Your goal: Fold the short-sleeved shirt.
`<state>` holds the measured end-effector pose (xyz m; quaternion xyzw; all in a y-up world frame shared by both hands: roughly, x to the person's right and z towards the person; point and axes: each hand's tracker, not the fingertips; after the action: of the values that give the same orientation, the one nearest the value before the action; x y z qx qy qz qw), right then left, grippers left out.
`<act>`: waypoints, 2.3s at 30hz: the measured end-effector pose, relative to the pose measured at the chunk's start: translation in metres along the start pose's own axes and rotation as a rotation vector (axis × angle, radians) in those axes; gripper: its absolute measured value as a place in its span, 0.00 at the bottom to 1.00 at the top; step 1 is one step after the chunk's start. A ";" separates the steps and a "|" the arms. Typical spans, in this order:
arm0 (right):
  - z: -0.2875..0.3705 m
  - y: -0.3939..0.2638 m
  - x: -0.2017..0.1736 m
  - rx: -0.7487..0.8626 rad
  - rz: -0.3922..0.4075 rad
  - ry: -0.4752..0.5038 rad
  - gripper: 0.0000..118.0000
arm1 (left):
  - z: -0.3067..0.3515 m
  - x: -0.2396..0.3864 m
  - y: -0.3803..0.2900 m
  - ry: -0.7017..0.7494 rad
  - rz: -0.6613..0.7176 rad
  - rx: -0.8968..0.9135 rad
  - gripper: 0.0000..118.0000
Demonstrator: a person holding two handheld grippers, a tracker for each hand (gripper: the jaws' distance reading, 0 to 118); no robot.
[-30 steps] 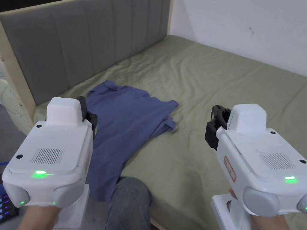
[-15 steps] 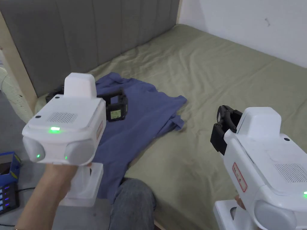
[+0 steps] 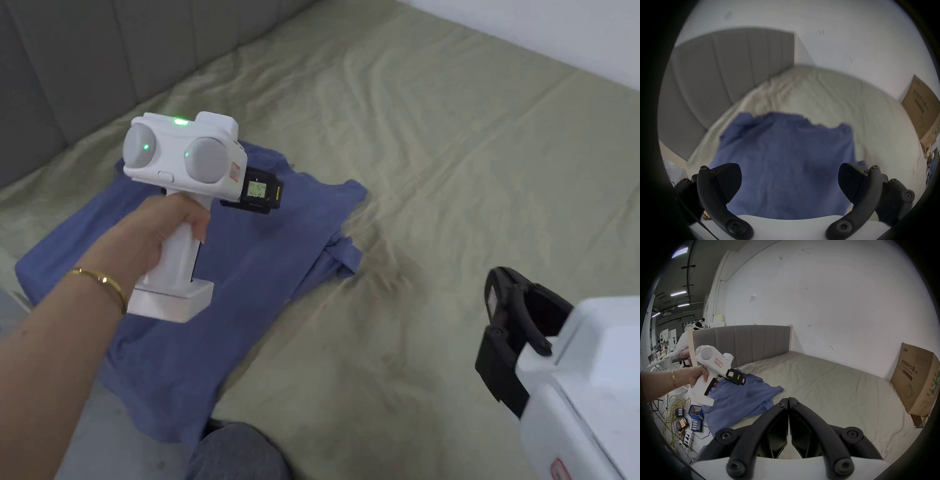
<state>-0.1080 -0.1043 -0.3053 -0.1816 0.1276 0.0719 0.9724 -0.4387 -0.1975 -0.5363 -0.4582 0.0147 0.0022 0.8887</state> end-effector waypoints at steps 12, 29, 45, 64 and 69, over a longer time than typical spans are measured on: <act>-0.041 -0.029 0.020 -0.101 -0.057 -0.040 0.00 | -0.086 0.017 0.000 0.008 -0.029 -0.309 1.00; 0.035 -0.018 0.033 -0.032 -0.051 -0.112 0.00 | 0.010 -0.005 -0.007 0.026 0.170 0.011 0.00; 0.163 -0.016 0.052 0.141 -0.075 -0.240 0.00 | 0.258 -0.046 0.002 -0.155 0.361 0.496 0.00; 0.278 -0.021 0.116 0.260 -0.165 -0.559 0.00 | 0.477 0.157 0.168 -0.399 -0.054 0.812 0.00; 0.291 -0.023 0.132 0.250 -0.166 -0.618 0.00 | 0.458 0.207 0.189 -0.515 -0.024 0.730 0.00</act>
<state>0.0870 -0.0050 -0.0711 -0.0402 -0.1805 0.0281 0.9824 -0.2243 0.2834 -0.4306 -0.0989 -0.2123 0.1006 0.9670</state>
